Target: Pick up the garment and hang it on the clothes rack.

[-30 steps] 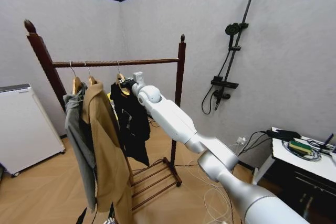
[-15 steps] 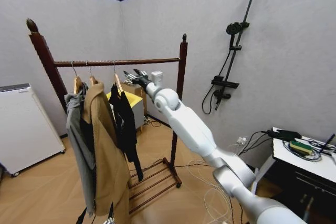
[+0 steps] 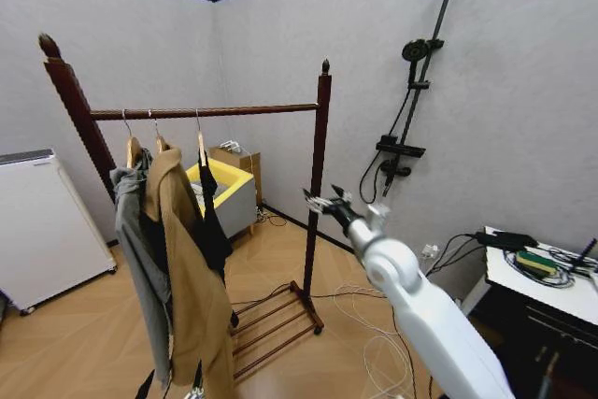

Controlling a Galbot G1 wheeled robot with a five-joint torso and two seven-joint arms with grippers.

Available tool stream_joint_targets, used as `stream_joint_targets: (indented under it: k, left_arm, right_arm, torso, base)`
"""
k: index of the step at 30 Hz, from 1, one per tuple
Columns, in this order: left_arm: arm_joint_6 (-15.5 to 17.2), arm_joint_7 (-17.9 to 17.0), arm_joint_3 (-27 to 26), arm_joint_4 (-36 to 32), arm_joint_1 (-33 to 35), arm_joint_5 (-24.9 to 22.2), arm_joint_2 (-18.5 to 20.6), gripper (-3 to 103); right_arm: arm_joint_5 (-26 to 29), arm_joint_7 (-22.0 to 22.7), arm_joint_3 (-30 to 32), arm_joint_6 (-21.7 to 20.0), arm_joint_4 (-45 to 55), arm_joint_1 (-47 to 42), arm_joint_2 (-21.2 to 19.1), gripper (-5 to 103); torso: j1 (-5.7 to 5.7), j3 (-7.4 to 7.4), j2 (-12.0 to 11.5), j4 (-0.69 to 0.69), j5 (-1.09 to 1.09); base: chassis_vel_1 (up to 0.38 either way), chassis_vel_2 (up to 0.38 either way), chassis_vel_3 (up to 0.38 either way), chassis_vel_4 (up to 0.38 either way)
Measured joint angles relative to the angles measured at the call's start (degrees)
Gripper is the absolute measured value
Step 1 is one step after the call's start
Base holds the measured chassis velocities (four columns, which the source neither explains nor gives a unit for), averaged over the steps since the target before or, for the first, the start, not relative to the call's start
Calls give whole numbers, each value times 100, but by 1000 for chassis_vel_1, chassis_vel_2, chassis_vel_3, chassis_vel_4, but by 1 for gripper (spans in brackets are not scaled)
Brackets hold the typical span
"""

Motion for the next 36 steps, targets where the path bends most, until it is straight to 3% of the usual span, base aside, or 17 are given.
stream_joint_targets:
  k: [1,5,6,8,9,10,12,15,23,36]
  left_arm:
    - [0,0,0,0,0,0,0,100]
    - [0,1,-1,0,0,0,0,100]
    - [0,1,-1,0,0,0,0,100]
    - [-1,-1,-2,0,0,0,0,100]
    - [-1,-1,-2,0,0,0,0,100]
    - [-1,0,-1,0,1,0,0,100]
    - [0,1,-1,0,0,0,1,100]
    - [0,1,-2,0,0,0,0,100]
    - [0,0,-1,0,0,0,0,100]
    - [0,0,-3,0,0,0,0,100]
  right_arm:
    - [0,0,0,0,0,0,0,100]
    - [-1088,-193,710,789,643,-2314,894,100]
    - [-1088,-193,710,789,643,-2314,894,100]
    - [-1851,-252,868,1430,777,-3242,1238,100]
    - [-1851,-252,868,1430,777,-3242,1238,100]
    - [-2152,-285,935,1888,775,-3593,1419,100]
    - [-2266,-292,956,2123,748,-3713,1518,100]
    - [-2577,-296,1022,2891,495,-3872,1920,100]
    - [-2523,-289,1082,3345,253,-4014,2670,100]
    - [-2384,-228,1024,3387,160,-3861,2721,100]
  torso:
    - [0,0,0,0,0]
    - [-1,-1,1,-3,0]
    - [-1,-1,1,-3,0]
    - [-1,0,1,-1,-2]
    - [-1,0,1,-1,-2]
    - [-1,0,1,-2,-3]
    - [-1,0,1,-1,-3]
    - [0,1,0,2,-1]
    - [1,1,0,-1,-1]
    - [1,2,-1,0,-1]
  base:
    - [0,0,0,0]
    - [0,0,0,0]
    - [0,0,0,0]
    - [0,0,0,0]
    - [0,0,0,0]
    - [0,0,0,0]
    - [0,0,0,0]
    - [0,0,0,0]
    - [0,0,0,0]
    - [-41,-68,43,56]
